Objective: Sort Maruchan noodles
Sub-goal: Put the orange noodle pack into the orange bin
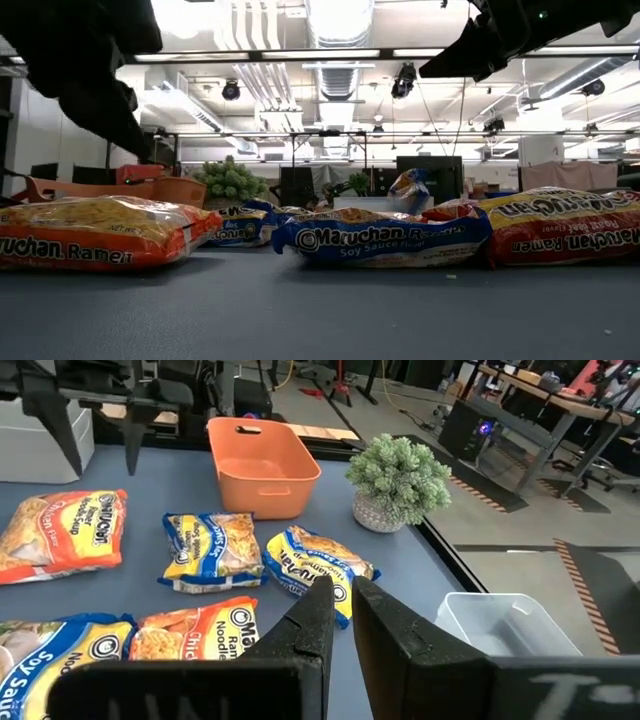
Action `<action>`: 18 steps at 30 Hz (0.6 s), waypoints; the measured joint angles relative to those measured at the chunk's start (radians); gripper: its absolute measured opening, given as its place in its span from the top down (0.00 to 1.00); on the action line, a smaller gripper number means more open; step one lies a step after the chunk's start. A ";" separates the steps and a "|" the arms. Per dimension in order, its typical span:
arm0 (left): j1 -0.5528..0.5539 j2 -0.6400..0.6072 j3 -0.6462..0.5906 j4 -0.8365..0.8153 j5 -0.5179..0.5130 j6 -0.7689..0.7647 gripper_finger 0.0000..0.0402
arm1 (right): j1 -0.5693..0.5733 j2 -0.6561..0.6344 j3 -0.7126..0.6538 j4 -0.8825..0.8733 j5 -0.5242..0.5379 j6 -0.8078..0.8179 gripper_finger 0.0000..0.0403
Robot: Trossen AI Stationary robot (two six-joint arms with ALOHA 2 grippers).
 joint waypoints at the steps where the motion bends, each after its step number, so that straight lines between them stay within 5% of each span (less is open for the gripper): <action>1: 0.000 -0.015 -0.024 0.030 0.000 0.012 0.50 | 0.000 0.000 0.000 0.000 0.000 0.002 0.92; 18: 0.000 0.041 -0.120 0.095 0.052 -0.033 0.42 | 0.000 0.000 0.000 0.000 0.000 0.018 0.92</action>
